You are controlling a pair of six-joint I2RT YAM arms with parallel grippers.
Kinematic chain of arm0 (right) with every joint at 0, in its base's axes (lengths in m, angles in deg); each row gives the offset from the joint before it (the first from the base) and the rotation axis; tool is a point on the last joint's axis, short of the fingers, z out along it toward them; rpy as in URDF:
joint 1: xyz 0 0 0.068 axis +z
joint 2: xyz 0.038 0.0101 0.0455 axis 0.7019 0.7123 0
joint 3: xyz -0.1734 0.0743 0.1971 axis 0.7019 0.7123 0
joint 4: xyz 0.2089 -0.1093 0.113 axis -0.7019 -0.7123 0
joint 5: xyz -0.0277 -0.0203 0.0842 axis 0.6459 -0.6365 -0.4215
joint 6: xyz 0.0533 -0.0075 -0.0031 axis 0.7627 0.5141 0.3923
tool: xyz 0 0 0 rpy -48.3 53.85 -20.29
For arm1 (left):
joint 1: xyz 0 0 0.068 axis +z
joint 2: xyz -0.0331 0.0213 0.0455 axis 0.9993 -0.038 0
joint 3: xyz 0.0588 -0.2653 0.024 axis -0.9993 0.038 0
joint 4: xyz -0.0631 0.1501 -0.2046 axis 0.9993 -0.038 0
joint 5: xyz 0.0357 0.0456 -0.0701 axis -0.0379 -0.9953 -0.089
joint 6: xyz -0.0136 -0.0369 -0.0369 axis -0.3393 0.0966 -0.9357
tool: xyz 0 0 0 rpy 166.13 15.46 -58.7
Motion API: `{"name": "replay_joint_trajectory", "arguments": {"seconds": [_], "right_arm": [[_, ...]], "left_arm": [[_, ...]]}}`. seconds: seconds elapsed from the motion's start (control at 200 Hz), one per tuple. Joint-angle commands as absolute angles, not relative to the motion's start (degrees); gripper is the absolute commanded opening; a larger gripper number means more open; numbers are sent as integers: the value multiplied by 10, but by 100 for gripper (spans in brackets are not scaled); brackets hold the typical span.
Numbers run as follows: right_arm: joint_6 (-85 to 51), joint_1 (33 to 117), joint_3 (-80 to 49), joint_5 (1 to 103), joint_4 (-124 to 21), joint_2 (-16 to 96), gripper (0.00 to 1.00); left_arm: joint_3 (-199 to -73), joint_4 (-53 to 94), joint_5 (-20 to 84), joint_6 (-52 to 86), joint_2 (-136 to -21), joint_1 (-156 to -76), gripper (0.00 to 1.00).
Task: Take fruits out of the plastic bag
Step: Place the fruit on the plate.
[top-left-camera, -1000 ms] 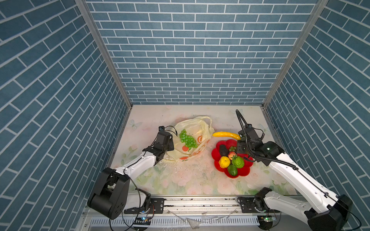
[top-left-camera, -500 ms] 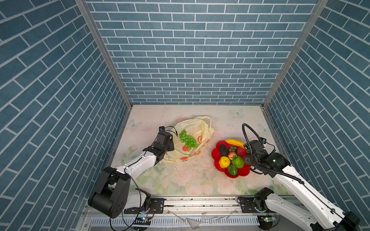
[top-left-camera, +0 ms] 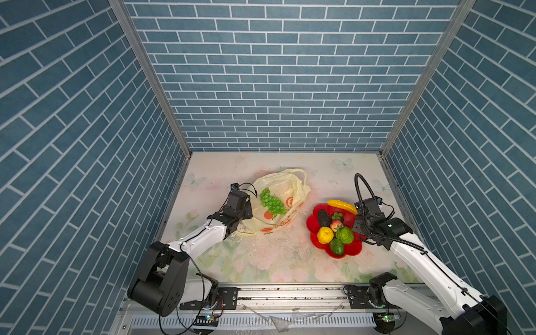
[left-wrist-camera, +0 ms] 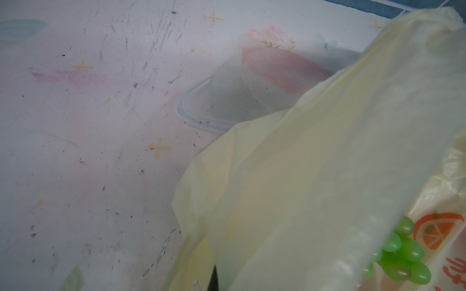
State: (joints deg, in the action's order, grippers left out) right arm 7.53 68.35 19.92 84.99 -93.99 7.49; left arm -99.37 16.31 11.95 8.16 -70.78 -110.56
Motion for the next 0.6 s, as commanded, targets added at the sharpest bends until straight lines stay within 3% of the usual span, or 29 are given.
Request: {"name": "replay_joint_trajectory", "arguments": {"seconds": [0.0, 0.595], "right_arm": [[19, 672, 218, 824, -887, 94, 15], [-35, 649, 255, 801, -787, 158, 17]], "left_arm": [[-993, 154, 115, 82, -705, -1102, 3], [-994, 156, 115, 82, -712, -1102, 4]]}}
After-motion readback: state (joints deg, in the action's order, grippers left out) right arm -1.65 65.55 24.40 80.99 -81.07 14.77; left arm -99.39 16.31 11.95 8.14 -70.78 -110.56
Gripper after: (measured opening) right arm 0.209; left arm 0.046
